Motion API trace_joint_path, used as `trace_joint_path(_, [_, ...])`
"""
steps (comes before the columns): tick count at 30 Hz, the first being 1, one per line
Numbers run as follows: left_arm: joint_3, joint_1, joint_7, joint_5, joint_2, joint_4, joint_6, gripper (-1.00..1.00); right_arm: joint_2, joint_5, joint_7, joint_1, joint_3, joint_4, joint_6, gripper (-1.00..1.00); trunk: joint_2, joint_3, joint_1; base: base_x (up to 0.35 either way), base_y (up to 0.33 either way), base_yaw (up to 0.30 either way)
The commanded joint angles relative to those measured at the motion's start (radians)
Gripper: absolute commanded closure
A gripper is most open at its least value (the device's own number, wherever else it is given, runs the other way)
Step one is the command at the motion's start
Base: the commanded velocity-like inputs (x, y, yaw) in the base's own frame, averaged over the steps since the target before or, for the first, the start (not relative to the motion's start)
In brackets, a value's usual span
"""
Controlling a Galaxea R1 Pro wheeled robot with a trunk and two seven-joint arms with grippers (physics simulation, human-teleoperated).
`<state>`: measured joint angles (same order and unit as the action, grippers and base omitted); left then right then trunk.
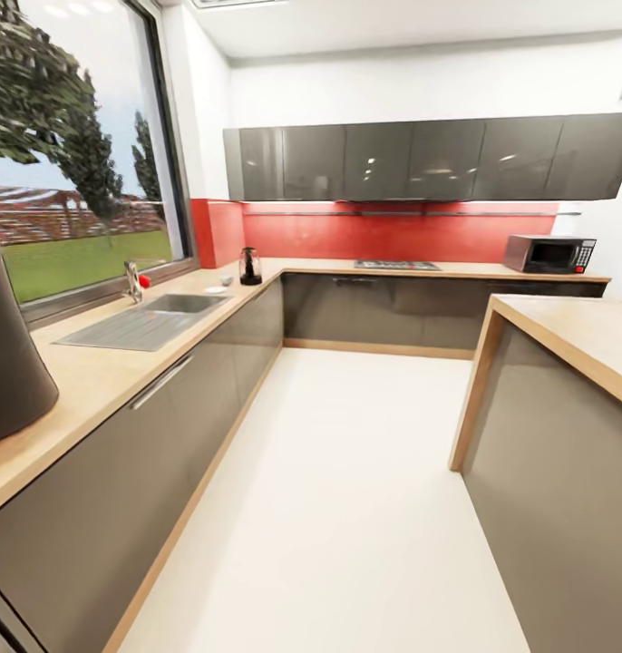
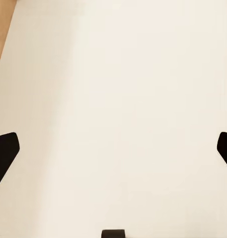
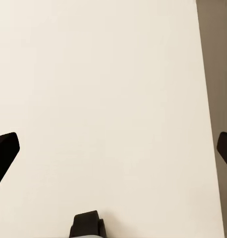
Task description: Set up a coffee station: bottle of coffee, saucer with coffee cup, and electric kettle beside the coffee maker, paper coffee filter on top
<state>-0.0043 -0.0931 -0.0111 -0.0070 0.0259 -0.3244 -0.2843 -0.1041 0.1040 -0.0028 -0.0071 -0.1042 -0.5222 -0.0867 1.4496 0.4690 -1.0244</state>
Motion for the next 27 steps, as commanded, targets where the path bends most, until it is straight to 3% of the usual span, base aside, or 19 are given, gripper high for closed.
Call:
trace_joint_path(1, [0.000, -0.001, -0.001, -0.001, 0.000, 0.001, -0.004, -1.00, 0.000, 0.010, 0.000, -0.001, 0.001, 0.001, -0.004, -1.00, 0.000, 0.001, -0.001, 0.336, 0.000, 0.000])
trace_joint_path(27, [0.000, -0.001, -0.001, -0.001, -0.001, 0.001, -0.004, -1.00, 0.000, 0.011, 0.000, -0.001, 0.001, 0.001, -0.004, -1.00, 0.000, 0.001, -0.001, 0.336, 0.000, 0.000])
